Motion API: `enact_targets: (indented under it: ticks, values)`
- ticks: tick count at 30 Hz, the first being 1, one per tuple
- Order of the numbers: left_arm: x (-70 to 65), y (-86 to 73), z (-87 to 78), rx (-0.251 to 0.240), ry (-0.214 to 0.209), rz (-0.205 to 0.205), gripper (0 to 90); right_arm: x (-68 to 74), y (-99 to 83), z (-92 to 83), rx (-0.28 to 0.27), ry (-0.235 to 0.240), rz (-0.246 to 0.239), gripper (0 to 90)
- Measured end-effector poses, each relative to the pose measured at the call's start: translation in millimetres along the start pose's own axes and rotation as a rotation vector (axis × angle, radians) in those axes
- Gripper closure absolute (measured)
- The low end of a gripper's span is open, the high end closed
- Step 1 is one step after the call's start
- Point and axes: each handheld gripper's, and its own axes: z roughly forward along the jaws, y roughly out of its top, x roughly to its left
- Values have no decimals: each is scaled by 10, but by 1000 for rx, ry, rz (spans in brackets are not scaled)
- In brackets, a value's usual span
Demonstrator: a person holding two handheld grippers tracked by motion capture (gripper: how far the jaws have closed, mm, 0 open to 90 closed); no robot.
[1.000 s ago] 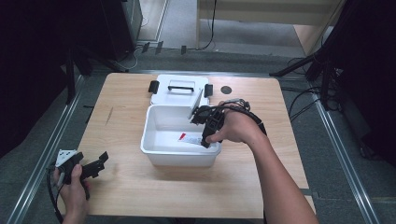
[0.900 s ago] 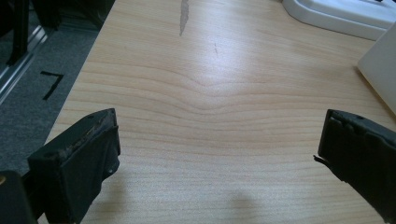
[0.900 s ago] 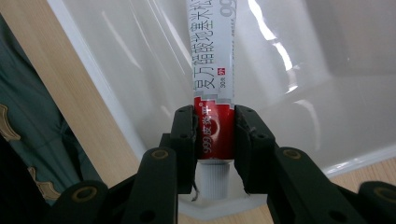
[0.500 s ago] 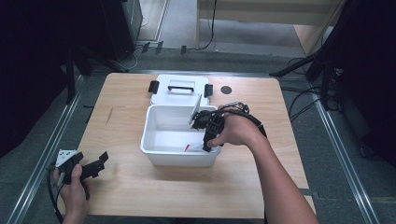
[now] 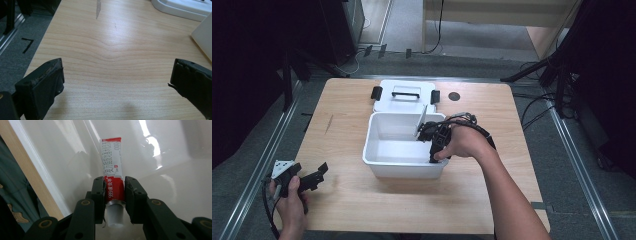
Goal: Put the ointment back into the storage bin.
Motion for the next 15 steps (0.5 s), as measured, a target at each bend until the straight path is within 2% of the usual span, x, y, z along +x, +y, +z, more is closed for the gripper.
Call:
enact_targets:
  ticks: [15]
  values:
    - [3,0,1,-1,-4,-5,0,40,83,157,65,-20,-36,718]
